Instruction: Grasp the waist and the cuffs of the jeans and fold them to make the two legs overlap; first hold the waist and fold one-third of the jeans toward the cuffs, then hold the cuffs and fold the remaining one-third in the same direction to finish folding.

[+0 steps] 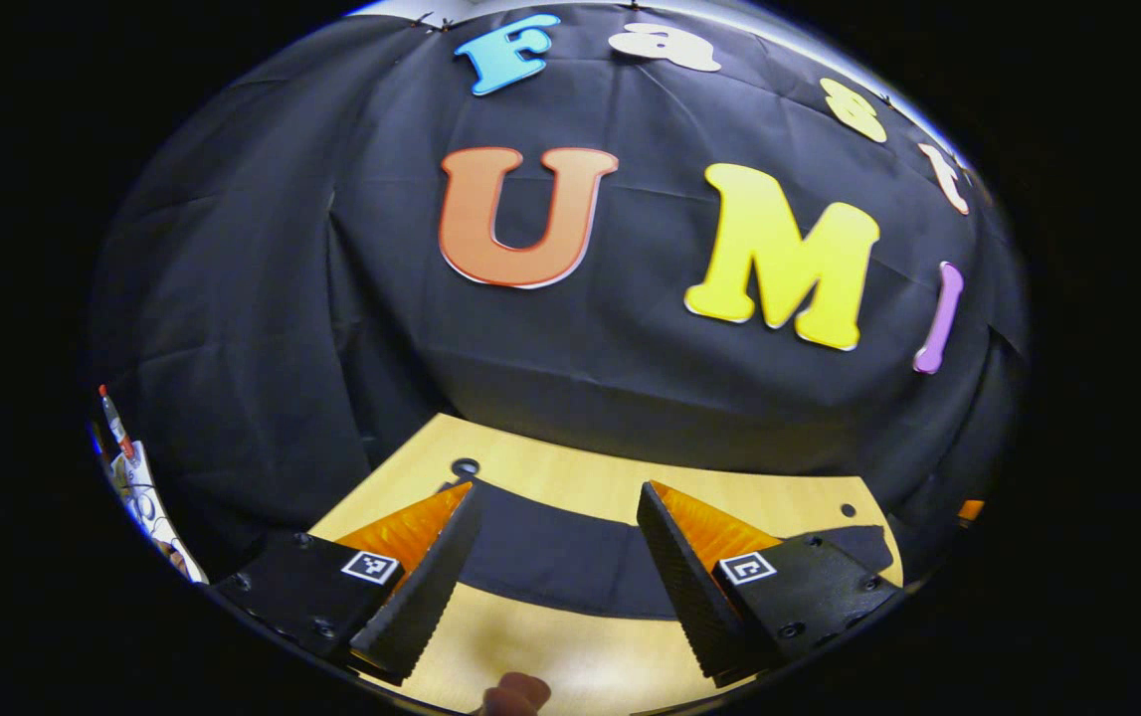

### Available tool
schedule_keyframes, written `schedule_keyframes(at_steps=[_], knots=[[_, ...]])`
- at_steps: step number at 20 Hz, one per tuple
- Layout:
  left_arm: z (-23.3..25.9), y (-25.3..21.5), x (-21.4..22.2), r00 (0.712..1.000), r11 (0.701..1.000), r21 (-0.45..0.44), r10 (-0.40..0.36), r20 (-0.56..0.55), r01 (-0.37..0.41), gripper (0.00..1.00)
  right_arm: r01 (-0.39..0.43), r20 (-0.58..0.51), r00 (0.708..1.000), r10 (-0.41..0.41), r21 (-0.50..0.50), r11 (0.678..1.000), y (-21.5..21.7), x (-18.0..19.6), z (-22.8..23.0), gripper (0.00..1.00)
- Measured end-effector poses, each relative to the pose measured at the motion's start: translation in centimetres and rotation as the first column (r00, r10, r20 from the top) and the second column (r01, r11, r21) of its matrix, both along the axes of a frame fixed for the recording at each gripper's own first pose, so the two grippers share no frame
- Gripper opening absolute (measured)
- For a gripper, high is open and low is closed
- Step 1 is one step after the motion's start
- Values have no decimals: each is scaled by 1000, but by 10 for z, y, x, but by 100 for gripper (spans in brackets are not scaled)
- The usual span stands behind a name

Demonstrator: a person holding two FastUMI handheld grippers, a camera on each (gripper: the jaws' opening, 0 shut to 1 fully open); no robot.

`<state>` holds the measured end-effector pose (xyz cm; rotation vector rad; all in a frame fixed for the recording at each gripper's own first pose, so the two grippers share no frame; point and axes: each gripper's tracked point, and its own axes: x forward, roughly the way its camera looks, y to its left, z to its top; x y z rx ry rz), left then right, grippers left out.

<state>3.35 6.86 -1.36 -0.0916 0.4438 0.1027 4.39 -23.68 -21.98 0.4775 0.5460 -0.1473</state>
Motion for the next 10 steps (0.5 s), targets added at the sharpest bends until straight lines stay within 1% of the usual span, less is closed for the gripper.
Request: schedule_keyframes(at_steps=[1,2,5,7,8,10], knots=[[-4,-11,2,1000,1000,-8,-6,-1,6,100,35,-34,999,-33,55,998,-9,-3,-19,93],[-10,-21,1,1000,999,-37,-17,-26,16,100,70,-65,996,-64,98,993,-20,-3,-39,94],[-24,-38,-11,998,992,-127,-10,-68,1,100,177,-160,976,-148,184,967,-54,-5,-80,94],[-30,-39,-19,995,987,-161,9,-97,-25,100,250,-216,956,-197,256,934,-78,11,-115,94],[-32,-36,-25,993,985,-166,26,-115,-45,99,288,-243,945,-220,293,912,-90,21,-134,94],[-37,-31,-31,988,985,-153,54,-144,-76,99,345,-282,925,-254,348,871,-113,44,-167,94]])
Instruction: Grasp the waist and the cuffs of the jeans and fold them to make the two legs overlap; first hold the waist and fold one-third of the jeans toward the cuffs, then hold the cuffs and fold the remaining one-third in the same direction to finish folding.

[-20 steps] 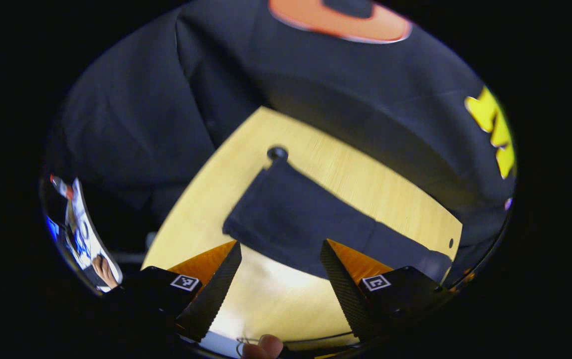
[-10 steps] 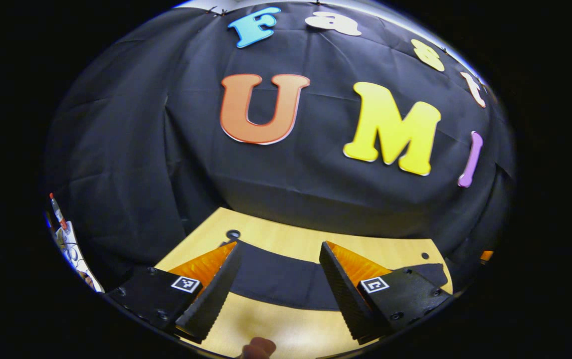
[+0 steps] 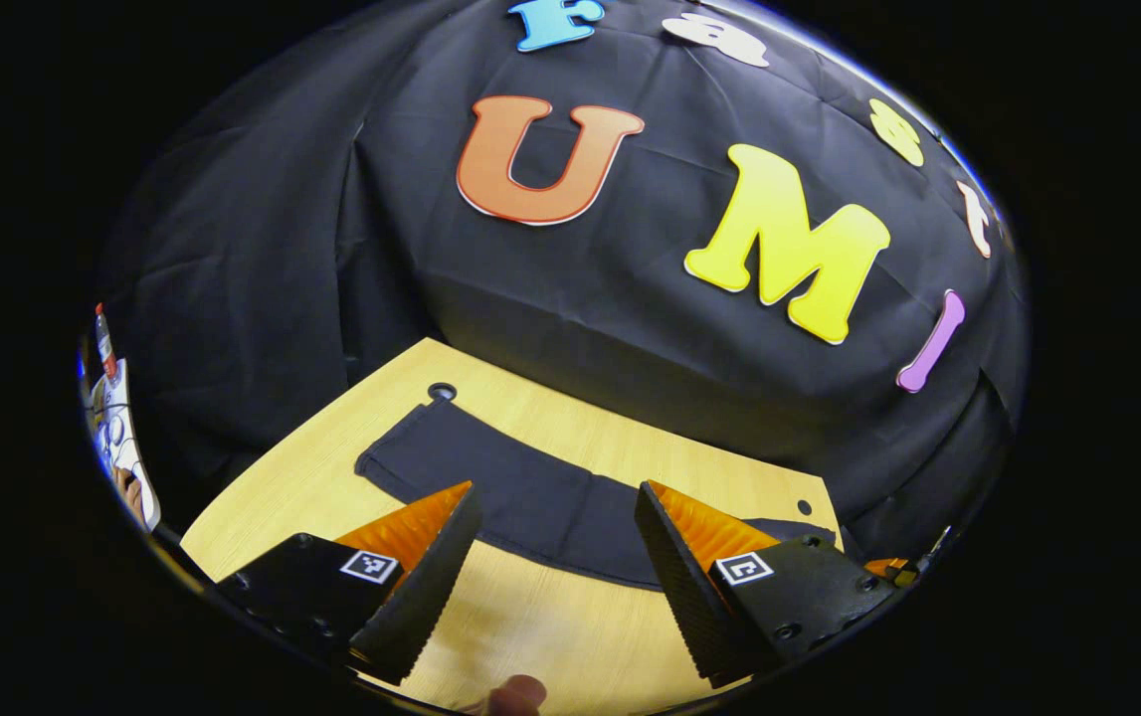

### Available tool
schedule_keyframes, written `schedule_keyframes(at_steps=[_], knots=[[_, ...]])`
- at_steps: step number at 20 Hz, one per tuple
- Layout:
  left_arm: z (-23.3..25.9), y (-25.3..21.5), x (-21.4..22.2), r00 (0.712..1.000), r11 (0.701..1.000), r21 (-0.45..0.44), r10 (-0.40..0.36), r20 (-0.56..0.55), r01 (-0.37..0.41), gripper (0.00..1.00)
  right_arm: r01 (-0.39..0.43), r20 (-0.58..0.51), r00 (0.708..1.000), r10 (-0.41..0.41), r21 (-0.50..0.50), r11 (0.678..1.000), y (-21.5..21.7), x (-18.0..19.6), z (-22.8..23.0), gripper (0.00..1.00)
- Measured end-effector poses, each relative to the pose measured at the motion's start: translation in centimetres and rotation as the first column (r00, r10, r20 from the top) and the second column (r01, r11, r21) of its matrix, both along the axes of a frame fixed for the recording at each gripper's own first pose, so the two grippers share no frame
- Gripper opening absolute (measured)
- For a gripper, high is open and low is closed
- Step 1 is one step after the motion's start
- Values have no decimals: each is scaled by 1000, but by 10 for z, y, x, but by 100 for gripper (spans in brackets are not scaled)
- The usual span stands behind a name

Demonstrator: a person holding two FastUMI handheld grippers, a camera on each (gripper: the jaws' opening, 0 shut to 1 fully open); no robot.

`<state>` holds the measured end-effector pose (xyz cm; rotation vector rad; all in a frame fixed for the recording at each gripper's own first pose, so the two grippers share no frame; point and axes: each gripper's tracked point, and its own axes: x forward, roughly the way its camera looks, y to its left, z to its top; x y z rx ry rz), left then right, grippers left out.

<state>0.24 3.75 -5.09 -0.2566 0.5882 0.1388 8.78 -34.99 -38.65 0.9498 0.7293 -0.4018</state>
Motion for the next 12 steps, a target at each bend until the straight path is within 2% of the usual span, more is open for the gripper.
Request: schedule_keyframes(at_steps=[6,9,12], knots=[[-2,10,-26,998,993,105,55,-43,-50,100,88,-54,995,-84,92,992,-23,38,-33,94],[-2,9,-27,997,987,155,58,-42,-50,100,73,-72,995,-67,85,994,-18,45,-38,94],[-7,8,-27,997,986,161,56,-50,-47,100,45,-71,997,-38,99,994,-8,58,-38,94]])
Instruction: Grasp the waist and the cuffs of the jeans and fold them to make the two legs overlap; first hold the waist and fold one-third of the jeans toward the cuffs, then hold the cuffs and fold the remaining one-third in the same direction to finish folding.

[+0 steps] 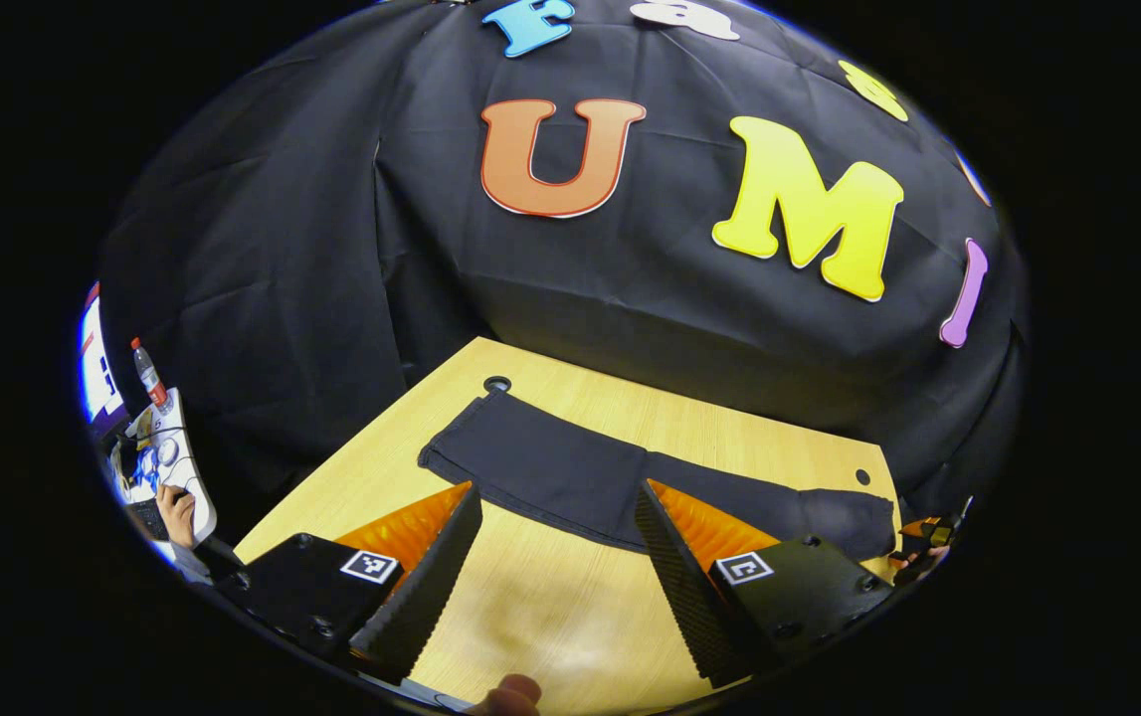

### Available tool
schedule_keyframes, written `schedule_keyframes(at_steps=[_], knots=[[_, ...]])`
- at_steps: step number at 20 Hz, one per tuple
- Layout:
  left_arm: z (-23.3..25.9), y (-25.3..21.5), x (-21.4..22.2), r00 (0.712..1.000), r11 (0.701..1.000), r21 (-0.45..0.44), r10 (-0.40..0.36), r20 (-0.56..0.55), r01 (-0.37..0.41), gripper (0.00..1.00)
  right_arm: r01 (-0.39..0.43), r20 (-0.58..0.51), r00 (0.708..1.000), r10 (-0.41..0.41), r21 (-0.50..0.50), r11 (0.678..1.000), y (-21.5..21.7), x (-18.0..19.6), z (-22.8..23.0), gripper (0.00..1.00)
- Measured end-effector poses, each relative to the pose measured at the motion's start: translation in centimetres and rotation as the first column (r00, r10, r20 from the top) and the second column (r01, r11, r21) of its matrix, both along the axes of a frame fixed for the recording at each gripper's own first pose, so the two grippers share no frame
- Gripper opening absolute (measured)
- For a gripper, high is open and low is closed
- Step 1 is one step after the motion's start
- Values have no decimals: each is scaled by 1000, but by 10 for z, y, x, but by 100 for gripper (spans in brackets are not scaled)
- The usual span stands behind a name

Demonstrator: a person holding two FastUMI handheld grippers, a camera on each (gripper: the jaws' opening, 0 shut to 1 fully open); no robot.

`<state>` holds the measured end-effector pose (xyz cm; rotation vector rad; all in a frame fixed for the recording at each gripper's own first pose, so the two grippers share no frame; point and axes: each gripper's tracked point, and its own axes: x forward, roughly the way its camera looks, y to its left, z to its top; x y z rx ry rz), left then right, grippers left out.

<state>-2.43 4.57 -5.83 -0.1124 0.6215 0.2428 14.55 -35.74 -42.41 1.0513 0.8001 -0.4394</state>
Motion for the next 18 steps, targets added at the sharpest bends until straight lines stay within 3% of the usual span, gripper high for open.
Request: schedule_keyframes(at_steps=[2,5,8,9,10,11,13,18], knots=[[-3,1,-3,1000,1000,3,-2,-14,2,100,-40,-2,999,40,-8,999,5,6,-1,94],[-6,0,-2,1000,1000,10,10,-19,-10,100,-163,-19,987,162,-76,984,9,2,-7,93],[-10,3,-5,999,999,-7,39,-30,-39,100,-248,-96,968,233,-204,947,3,-4,-15,74],[-11,4,-6,998,999,-14,52,-33,-53,99,-267,-102,963,249,-230,936,3,-4,-16,63],[-12,5,-8,997,998,-20,64,-39,-65,100,-266,-96,964,250,-240,934,2,-2,-13,66],[-11,8,-12,996,997,-21,75,-41,-76,100,-271,-81,962,259,-213,939,6,1,-13,61],[-13,18,-18,994,996,-10,92,-52,-93,100,-239,-64,971,231,-201,950,10,7,-13,36],[-19,35,-28,988,991,-9,131,-75,-133,100,-235,-58,972,228,-252,939,8,10,2,14]])
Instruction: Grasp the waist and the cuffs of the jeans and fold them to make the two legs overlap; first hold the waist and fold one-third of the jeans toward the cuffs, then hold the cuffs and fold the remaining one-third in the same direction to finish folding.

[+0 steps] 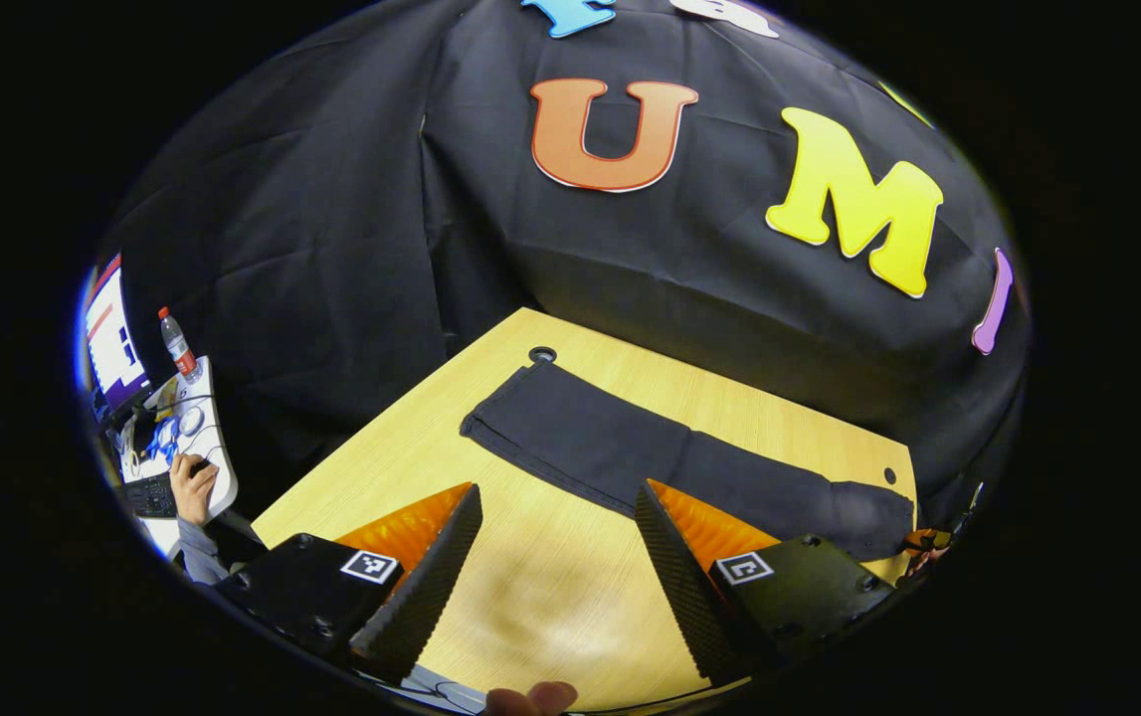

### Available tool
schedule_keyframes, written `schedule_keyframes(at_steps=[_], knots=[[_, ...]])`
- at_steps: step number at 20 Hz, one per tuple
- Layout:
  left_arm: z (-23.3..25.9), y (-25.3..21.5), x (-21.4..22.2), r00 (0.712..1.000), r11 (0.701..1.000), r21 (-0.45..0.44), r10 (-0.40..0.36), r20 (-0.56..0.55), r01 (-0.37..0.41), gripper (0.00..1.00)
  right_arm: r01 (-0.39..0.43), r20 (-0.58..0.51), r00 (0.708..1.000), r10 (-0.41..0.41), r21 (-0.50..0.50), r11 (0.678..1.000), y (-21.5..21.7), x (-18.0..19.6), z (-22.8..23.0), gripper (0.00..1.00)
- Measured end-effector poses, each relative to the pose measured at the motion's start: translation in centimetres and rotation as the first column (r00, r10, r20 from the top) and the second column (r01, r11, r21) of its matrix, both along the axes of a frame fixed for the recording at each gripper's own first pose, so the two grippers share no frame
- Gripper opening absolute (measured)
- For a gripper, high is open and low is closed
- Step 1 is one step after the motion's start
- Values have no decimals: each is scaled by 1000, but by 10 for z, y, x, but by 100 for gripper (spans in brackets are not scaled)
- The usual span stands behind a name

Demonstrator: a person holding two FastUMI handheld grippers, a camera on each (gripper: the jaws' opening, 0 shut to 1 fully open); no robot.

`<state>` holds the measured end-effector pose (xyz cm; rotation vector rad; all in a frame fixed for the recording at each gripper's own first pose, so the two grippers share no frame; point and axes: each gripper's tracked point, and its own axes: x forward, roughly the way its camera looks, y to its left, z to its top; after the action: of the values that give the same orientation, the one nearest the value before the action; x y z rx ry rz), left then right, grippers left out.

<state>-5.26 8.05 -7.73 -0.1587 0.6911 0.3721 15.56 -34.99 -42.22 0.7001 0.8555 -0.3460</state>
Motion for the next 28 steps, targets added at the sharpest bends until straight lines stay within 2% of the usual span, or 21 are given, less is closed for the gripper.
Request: schedule_keyframes(at_steps=[2,3,5,9,11,13,14,20,23,24,25,28], knots=[[-2,4,-1,1000,1000,-19,7,7,-7,100,-19,33,999,19,-13,1000,6,4,19,18],[-3,7,-2,1000,1000,-26,12,16,-11,100,-38,50,998,39,-29,999,12,8,34,14],[-6,16,-2,999,999,-37,19,28,-18,100,-79,89,992,85,-68,995,30,13,71,14],[-19,34,-9,998,996,-84,45,34,-42,100,-150,171,971,170,-122,981,92,26,138,13],[-26,46,-12,997,991,-119,67,36,-62,100,-200,202,952,229,-154,968,134,36,161,2],[-31,57,-18,996,985,-154,82,28,-77,100,-278,194,930,314,-189,942,185,43,164,0],[-32,65,-21,996,984,-156,87,25,-82,100,-309,187,920,343,-190,932,211,42,166,2],[-33,115,-31,996,991,-113,78,43,-73,100,-479,180,831,526,-246,843,366,39,173,2],[-39,143,-34,995,990,-110,91,51,-85,100,-549,178,785,593,-243,799,447,30,172,0],[-41,150,-35,994,988,-123,98,53,-91,100,-572,175,769,615,-240,784,473,28,166,2],[-43,156,-35,993,986,-135,107,52,-99,100,-593,170,756,632,-230,772,498,26,160,0],[-50,180,-40,990,980,-155,136,48,-127,100,-636,151,728,668,-216,741,567,25,135,2]])
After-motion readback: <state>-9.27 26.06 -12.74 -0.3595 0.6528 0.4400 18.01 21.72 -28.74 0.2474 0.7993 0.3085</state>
